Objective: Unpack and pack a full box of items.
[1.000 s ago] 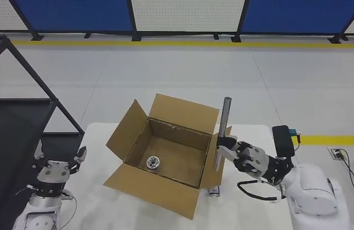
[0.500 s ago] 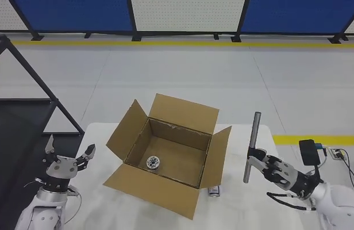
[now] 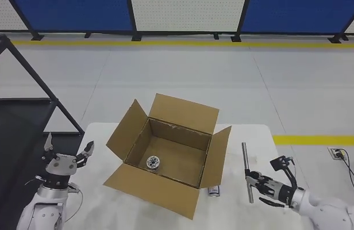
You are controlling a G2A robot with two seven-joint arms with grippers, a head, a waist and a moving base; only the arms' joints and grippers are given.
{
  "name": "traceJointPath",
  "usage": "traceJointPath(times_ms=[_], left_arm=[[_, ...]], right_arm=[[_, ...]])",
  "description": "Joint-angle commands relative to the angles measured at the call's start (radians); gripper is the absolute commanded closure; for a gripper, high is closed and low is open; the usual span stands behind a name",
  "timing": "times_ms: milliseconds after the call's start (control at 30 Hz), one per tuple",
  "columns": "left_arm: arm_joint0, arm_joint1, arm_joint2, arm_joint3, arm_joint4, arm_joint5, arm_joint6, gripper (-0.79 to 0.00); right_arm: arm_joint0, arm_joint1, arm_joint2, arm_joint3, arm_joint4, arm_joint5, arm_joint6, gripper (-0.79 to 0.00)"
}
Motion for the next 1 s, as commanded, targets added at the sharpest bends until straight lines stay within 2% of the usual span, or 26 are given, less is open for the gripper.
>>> traceJointPath(times_ms=[0, 167, 633, 967], left_arm=[[-0.004, 0.000, -0.007, 0.005, -0.013, -0.008, 0.016, -0.785], [-0.015, -0.001, -0.021, 0.012, -0.057, 0.001, 0.047, -0.785], [-0.016, -0.001, -0.022, 0.010, -0.063, 0.002, 0.053, -0.785], [0.000, -0.002, -0.029, -0.008, -0.076, -0.006, 0.087, -0.785]], right_arm=[[0.002, 0.005, -0.015, 0.008, -0.045, 0.027, 0.018, 0.000], [0.004, 0.016, -0.042, 0.009, -0.165, 0.109, 0.049, 0.000], [0.004, 0.016, -0.042, 0.009, -0.165, 0.109, 0.049, 0.000], [0.014, 0.028, -0.111, 0.047, -0.260, 0.180, 0.047, 0.000]])
